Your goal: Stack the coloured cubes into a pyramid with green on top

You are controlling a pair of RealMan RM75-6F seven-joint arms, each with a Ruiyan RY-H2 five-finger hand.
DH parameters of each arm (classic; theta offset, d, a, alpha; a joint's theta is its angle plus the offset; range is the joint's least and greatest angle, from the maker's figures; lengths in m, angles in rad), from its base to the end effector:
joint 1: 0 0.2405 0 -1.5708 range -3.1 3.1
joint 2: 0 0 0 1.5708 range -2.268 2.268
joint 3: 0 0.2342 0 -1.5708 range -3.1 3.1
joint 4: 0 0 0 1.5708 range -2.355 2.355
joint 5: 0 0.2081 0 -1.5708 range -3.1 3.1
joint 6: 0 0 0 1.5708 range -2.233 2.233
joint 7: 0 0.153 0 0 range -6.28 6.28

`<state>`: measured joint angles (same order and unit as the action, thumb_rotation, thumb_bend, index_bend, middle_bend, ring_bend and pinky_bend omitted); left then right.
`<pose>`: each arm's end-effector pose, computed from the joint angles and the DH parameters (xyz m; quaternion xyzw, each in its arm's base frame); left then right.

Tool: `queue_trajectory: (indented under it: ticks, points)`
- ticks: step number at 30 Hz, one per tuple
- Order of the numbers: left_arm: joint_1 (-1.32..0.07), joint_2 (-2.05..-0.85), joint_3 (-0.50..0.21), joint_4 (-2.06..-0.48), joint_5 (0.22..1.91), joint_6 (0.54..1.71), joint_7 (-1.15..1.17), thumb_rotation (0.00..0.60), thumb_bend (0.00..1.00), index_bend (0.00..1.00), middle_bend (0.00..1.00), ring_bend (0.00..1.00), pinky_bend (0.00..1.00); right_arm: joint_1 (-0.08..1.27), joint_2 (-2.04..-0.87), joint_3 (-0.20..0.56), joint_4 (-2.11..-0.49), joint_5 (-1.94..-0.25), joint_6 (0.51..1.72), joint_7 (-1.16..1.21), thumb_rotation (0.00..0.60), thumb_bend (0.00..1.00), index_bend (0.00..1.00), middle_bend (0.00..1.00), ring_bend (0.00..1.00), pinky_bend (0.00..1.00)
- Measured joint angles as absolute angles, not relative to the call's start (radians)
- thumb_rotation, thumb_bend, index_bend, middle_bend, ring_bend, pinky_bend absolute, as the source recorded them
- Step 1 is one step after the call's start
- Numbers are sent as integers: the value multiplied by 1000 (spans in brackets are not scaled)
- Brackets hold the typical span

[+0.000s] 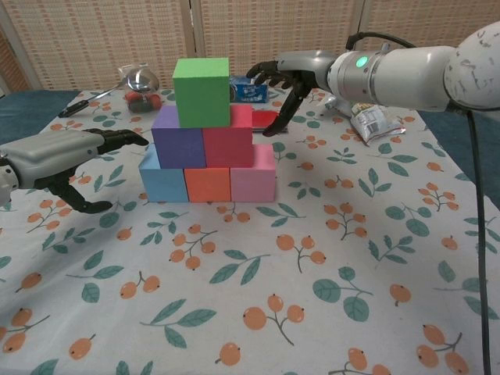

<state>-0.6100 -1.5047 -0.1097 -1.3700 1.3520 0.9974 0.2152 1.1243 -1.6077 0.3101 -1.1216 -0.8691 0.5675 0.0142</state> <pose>-0.1867 0.3200 -0.0021 -0.7598 -0.3377 -0.3506 0.4310 -0.0497 -0.4407 -0.0232 0.7079 -0.4884 0.3915 0.3273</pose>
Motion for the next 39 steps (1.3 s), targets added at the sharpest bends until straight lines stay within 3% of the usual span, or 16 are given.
queue_trajectory:
  ticks: [39]
  points:
    - [-671,-1505,-111,-1364,1321,951,240,600,309,0,0,0,0,1146,-1676,337,-1028,-882,559,23,600,0,0,38,0,0]
